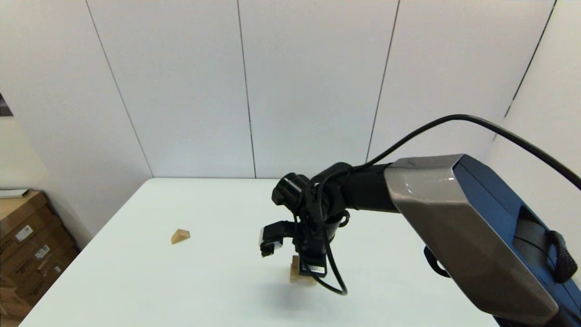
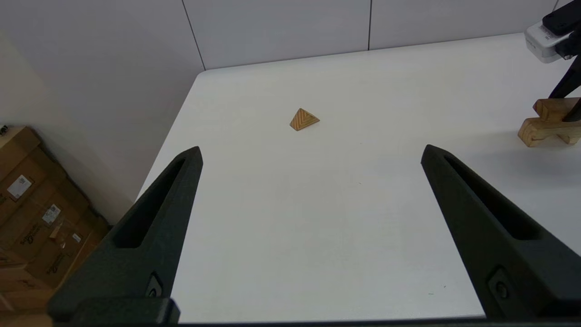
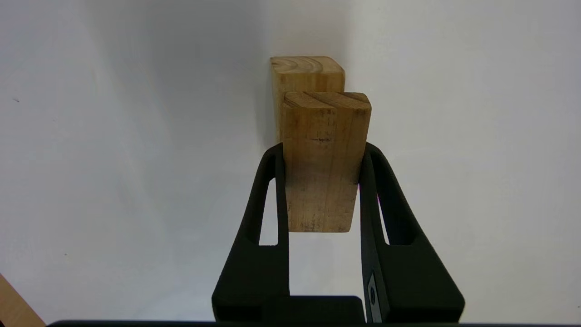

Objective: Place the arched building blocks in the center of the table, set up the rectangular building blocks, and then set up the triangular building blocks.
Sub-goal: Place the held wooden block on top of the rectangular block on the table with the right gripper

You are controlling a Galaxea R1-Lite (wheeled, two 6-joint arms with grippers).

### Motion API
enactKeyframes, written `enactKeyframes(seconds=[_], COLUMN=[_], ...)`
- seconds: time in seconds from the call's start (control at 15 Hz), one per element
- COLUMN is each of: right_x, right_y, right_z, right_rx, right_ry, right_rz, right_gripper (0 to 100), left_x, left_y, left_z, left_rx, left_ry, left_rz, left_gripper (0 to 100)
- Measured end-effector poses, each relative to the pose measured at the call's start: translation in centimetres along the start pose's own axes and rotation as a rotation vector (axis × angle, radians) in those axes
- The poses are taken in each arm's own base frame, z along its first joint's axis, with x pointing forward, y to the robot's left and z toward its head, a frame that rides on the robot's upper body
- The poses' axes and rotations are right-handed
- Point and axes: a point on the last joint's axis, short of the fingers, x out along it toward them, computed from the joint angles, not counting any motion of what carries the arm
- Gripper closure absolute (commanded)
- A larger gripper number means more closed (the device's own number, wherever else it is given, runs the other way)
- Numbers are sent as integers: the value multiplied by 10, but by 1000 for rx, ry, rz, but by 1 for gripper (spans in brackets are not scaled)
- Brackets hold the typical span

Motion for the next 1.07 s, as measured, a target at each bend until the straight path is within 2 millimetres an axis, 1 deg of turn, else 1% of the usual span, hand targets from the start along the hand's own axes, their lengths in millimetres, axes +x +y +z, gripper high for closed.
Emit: enactKeyframes(seconds=[0.33, 1.07], right_x=[4, 4], right_y=[0, 0], right_z=[0, 1], right_rx=[0, -3], right_ry=[5, 1], right_rz=[5, 3], right_gripper=[100, 100], left_x=[0, 0], left_y=[0, 0], left_z=[0, 0], left_rx=[0, 0], left_ry=[0, 0], left_rz=[0, 1], left_gripper=[0, 0])
